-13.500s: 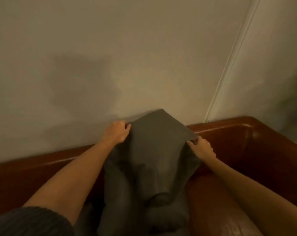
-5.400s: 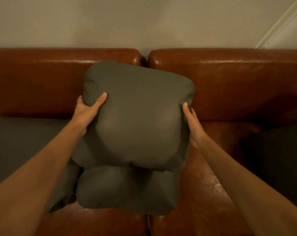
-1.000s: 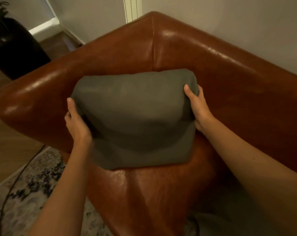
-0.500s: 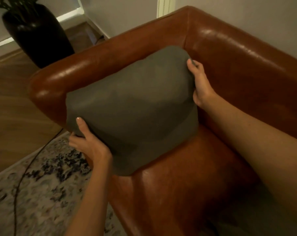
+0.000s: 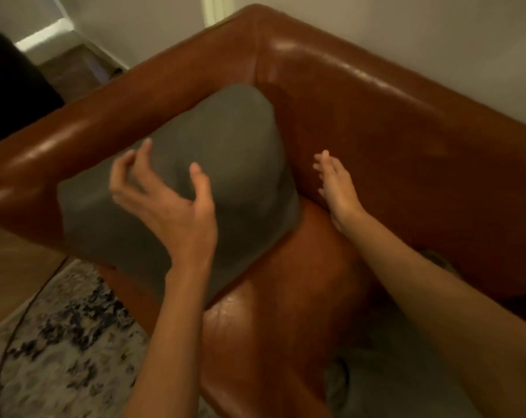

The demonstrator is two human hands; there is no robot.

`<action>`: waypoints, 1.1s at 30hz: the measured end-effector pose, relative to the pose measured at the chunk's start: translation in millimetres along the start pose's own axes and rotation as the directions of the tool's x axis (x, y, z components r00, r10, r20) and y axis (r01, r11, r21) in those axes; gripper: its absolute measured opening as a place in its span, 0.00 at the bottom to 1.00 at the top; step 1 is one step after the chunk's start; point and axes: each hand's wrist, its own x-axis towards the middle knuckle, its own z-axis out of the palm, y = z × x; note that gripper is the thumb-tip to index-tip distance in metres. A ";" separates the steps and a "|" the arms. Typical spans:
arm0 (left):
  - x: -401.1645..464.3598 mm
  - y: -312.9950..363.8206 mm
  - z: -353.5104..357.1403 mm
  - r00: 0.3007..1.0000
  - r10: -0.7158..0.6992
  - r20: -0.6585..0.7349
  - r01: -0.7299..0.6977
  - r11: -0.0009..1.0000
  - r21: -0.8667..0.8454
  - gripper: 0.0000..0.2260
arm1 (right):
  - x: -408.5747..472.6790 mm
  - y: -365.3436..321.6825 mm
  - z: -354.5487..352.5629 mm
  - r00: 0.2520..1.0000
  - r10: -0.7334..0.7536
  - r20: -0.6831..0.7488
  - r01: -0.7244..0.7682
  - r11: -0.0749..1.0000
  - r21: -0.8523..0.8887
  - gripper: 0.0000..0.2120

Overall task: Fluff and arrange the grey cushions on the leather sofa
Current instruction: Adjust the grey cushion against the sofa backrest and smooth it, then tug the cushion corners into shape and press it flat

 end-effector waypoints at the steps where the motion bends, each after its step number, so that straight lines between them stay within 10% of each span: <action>1: -5.2 10.3 11.5 0.996 0.062 0.066 -0.061 0.998 -0.018 0.21 | -10.8 9.7 -16.2 0.999 0.002 -0.034 -0.002 1.000 -0.012 0.24; 9: -113.5 82.9 81.1 0.749 0.297 0.593 -0.196 0.953 -0.231 0.14 | -99.0 90.0 -170.8 0.908 0.110 -0.404 -0.166 0.980 -0.107 0.17; 16: -213.5 108.3 110.1 0.106 0.157 0.982 -0.124 0.982 -0.144 0.20 | -179.6 172.9 -258.8 0.710 0.319 -0.627 -0.420 0.907 -0.014 0.15; 24: -292.5 112.4 111.4 -0.394 -0.292 0.872 0.229 0.887 0.401 0.51 | -244.0 231.6 -284.9 0.539 0.492 -0.684 -0.630 0.774 0.060 0.34; 33: -297.7 106.4 110.9 -0.251 -0.303 0.920 0.219 0.907 0.358 0.42 | -214.1 222.5 -276.7 0.493 0.620 -0.610 -0.778 0.628 0.009 0.39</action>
